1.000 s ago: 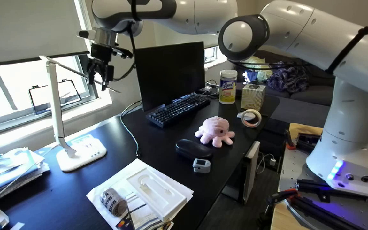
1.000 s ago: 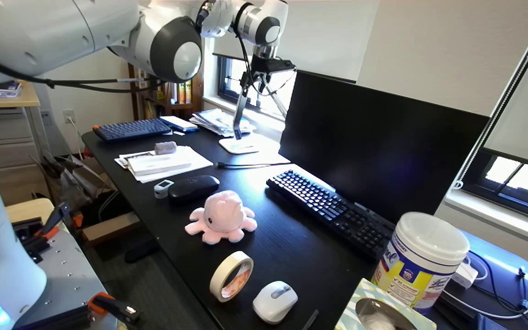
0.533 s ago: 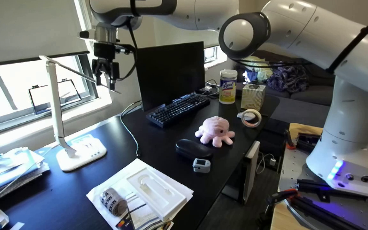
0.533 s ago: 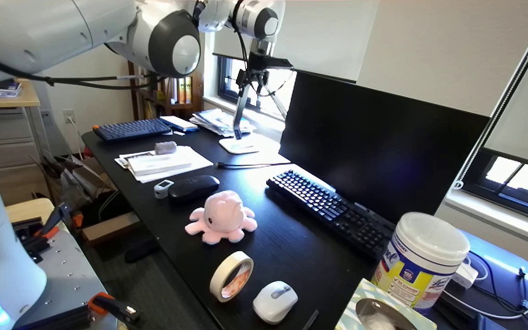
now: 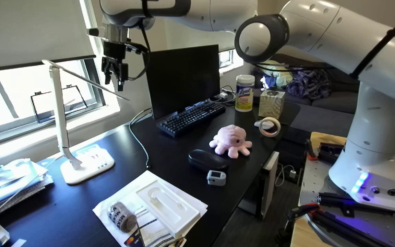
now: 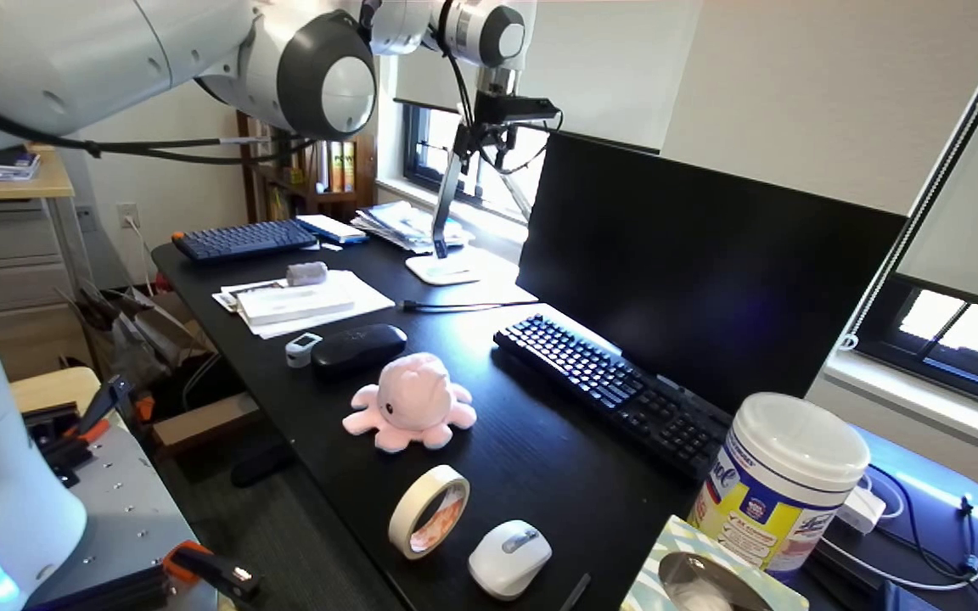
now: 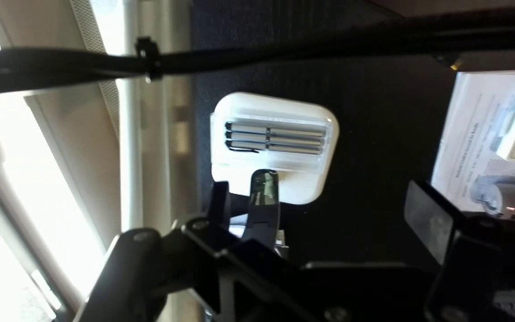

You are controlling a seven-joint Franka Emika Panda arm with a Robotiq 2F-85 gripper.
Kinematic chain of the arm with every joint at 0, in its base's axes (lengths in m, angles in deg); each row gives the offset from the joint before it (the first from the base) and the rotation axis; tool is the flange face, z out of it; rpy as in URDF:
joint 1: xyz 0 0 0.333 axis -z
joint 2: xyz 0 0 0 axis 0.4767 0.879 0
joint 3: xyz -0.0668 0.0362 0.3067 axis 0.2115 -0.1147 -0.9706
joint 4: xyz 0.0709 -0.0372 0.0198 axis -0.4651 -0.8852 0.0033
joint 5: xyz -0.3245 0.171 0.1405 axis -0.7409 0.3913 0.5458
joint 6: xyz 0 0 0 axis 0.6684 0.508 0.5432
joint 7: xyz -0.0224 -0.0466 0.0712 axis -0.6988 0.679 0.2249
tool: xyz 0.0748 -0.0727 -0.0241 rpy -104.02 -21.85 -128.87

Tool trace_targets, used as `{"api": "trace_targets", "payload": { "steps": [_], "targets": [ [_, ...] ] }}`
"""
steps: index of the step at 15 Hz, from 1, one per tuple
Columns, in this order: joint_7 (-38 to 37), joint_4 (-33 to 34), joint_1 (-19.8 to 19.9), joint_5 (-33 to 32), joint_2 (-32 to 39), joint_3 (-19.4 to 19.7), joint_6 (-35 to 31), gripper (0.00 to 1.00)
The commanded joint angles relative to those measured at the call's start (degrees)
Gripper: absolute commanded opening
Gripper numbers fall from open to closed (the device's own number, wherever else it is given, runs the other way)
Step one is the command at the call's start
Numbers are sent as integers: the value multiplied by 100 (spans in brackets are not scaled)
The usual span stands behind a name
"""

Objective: Push the desk lamp downwards

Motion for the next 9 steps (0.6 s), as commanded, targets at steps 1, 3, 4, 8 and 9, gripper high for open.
{"api": "trace_targets", "payload": {
  "steps": [1, 3, 4, 8, 9],
  "targets": [
    [194, 74, -74, -196, 273, 173, -866, 100],
    [196, 13, -99, -211, 376, 215, -1242, 100],
    [218, -6, -114, -191, 425, 215, -1399, 100],
    [516, -92, -162, -68, 554, 92, -1767, 100],
    [583, -105, -185, -57, 574, 69, -1802, 100]
  ]
}}
